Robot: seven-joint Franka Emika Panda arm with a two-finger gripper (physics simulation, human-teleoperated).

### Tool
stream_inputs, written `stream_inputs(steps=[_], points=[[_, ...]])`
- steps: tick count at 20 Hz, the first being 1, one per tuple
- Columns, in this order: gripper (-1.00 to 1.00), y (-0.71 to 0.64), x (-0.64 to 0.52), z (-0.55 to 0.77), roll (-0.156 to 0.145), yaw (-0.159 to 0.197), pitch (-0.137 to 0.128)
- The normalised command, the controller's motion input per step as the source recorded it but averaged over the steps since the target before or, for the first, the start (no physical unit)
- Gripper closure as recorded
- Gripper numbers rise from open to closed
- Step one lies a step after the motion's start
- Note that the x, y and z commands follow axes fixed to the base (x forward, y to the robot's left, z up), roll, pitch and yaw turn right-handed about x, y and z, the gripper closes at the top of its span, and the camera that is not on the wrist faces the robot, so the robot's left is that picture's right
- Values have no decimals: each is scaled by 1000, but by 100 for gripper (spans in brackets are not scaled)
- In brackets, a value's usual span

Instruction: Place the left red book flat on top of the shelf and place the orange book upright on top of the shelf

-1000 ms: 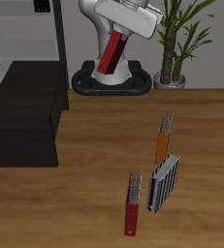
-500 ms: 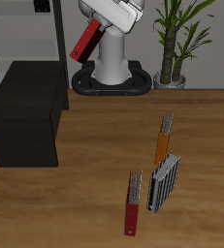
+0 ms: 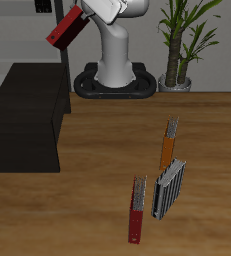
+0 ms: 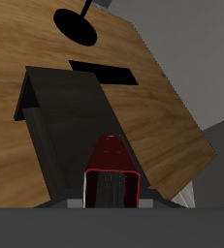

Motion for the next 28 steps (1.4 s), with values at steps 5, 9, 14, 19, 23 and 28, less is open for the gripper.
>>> stream_inputs(steps=[5, 9, 14, 19, 23, 28], points=[[100, -253, -122, 56, -52, 12, -21], [100, -338, -59, 60, -81, 31, -37], [100, -453, -12, -99, -91, -1, -3], [100, -183, 71, -221, -29, 4, 42], [100, -57, 28, -162, -9, 11, 22], [100, -4, 358, -653, 106, 1, 178]])
